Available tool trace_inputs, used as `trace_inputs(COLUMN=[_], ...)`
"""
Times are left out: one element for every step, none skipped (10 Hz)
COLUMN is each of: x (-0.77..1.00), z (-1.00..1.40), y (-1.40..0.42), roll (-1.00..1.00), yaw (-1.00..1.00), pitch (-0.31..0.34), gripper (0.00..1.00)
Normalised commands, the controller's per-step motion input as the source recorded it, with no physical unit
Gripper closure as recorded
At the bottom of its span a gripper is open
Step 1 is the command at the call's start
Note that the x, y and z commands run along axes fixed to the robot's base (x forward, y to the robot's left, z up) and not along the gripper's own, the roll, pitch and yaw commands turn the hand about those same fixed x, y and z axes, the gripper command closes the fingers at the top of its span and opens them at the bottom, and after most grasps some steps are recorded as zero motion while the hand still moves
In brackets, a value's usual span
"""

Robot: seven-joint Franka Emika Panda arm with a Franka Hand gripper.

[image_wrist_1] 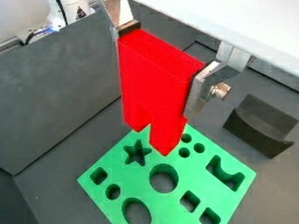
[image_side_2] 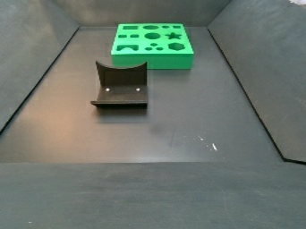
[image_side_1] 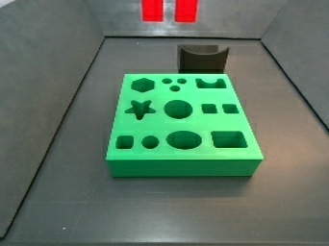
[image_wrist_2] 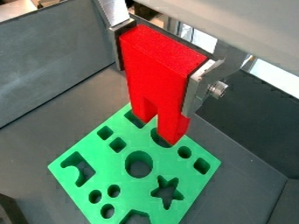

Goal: Insert the double-square object.

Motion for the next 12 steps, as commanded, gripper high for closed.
trace_inputs(x=[0.23, 0.39, 0.58, 0.60, 0.55, 0.40, 0.41, 0.42, 0.38, 0.30, 0.26, 0.23], z=[-0.54, -0.43, -0.40, -0.45, -0.57, -0.58, -0.58, -0.59, -0.53, -0.48, -0.46, -0.44], y=[-0.18, -0.29, -0.32, -0.30, -0.05, 0.00, 0.08, 0.09, 0.09, 0.09, 0.08, 0.06], roll=[0.40, 0.43, 0.43, 0.40, 0.28, 0.20, 0.13, 0.11, 0.12, 0.13, 0.13, 0.12], yaw=[0.00, 0.00, 0.00, 0.00, 0.00, 0.00, 0.00, 0.02, 0.02, 0.03, 0.04, 0.04], pitch=[0.000, -0.003, 0.000, 0.053, 0.161, 0.156, 0.127, 0.087, 0.099, 0.096, 0.069, 0.051], gripper=[1.00, 1.00, 1.00, 1.00, 1.00, 1.00, 1.00, 1.00, 1.00, 1.00, 1.00, 1.00])
